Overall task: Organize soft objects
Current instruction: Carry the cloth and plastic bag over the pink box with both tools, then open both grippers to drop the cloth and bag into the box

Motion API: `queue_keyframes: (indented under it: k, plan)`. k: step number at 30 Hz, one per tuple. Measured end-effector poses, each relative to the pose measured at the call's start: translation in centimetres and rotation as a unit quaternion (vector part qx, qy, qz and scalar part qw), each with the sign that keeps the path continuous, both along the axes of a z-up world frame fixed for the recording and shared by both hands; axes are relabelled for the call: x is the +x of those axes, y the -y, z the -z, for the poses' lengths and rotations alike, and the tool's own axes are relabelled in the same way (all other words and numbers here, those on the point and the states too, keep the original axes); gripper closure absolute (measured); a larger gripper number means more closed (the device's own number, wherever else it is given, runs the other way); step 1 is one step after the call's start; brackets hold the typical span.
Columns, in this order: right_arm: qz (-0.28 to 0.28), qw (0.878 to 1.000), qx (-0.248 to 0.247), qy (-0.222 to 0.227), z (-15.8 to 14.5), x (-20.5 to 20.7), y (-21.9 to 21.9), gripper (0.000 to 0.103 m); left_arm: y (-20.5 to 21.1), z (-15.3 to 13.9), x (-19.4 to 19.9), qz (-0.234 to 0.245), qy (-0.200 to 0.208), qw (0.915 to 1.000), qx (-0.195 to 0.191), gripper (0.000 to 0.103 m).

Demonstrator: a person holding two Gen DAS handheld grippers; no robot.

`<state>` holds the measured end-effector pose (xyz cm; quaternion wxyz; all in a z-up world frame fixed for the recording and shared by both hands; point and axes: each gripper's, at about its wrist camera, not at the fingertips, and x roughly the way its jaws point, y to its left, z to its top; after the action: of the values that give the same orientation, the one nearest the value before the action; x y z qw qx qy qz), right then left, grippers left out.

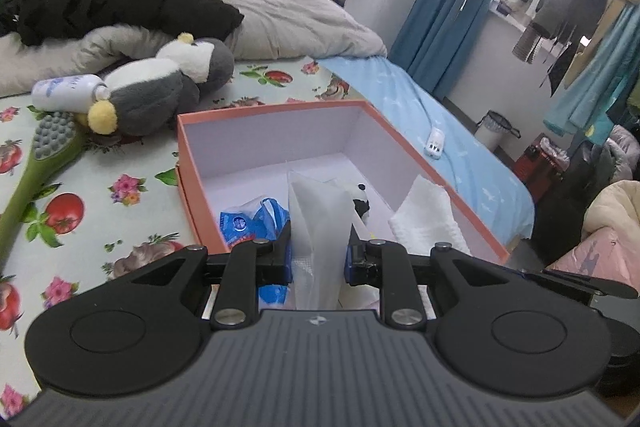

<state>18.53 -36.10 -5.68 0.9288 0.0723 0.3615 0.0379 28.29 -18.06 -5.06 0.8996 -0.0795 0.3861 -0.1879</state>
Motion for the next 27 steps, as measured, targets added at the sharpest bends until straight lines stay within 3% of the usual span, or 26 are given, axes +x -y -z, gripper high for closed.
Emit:
queue_keyframes:
  k: [13, 21, 23, 24, 27]
  plan:
    - [-0.009, 0.999, 0.006, -0.051, 6.5, 8.7, 1.2, 0.090, 3.5, 6.9, 10.1, 0.029, -0.058, 0.9971, 0.039, 0.077]
    - [-0.009, 0.997, 0.001, -0.078, 8.7, 11.0, 1.8, 0.089, 4.3, 9.2, 12.8, 0.038, -0.080, 0.9947, 0.052, 0.076]
    - [-0.010, 0.997, 0.006, -0.082, 8.8, 11.0, 1.9, 0.088, 4.3, 9.2, 12.6, 0.040, -0.082, 0.9944, 0.053, 0.069]
    - [-0.010, 0.997, 0.007, -0.082, 8.8, 11.2, 1.9, 0.086, 4.2, 9.1, 12.4, 0.043, -0.080, 0.9944, 0.055, 0.061]
    - [-0.001, 0.996, -0.003, -0.084, 8.5, 11.1, 1.8, 0.069, 3.7, 8.1, 11.8, 0.038, -0.065, 0.9955, 0.057, 0.055]
